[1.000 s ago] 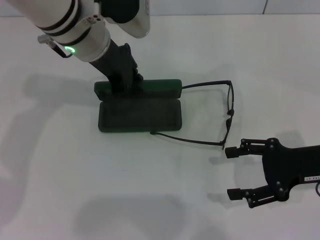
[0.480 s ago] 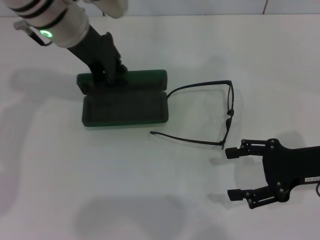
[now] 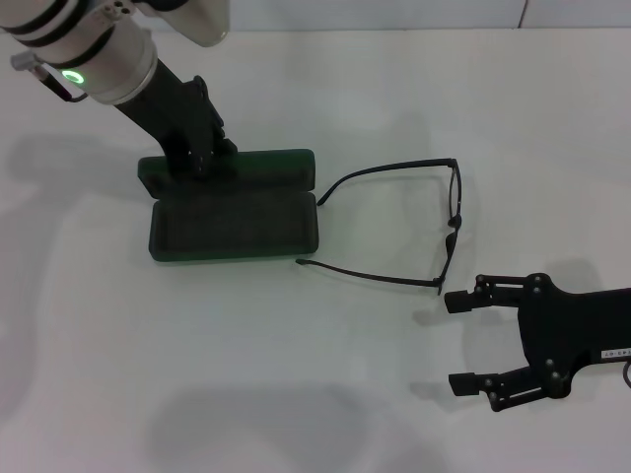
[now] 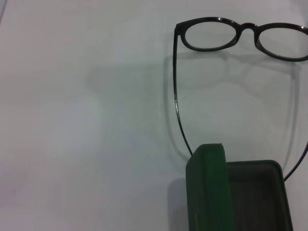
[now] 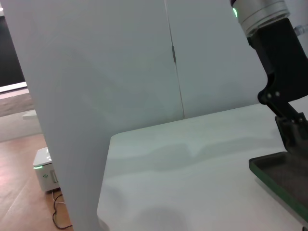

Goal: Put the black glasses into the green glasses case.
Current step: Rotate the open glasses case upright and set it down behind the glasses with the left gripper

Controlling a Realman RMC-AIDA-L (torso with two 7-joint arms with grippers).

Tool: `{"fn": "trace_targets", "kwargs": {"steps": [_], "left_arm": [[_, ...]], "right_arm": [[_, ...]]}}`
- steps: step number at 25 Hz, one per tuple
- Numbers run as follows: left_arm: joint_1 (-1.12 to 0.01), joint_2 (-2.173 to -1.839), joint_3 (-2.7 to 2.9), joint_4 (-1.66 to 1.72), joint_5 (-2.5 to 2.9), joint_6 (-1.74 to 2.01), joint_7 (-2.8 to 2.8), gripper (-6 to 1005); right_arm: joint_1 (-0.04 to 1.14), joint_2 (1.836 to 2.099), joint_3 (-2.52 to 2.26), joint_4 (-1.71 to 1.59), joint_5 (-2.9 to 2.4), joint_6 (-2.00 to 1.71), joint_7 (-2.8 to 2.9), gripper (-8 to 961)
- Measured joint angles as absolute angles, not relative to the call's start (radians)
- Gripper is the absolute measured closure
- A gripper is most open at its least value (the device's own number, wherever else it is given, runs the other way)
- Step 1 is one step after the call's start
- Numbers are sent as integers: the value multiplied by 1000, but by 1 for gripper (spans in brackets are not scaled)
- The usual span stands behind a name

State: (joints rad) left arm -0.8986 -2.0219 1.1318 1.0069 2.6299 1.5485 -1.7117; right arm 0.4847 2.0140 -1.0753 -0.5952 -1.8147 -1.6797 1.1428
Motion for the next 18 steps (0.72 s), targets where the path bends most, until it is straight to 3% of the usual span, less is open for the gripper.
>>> {"fn": "trace_targets", "kwargs": {"steps": [18], "left_arm": [[-901,-2038,1132,996,2651,1503,-1724,736]], "right_arm": [[485,2014,-1075,-595,-1815,-1680,1143,68]]}}
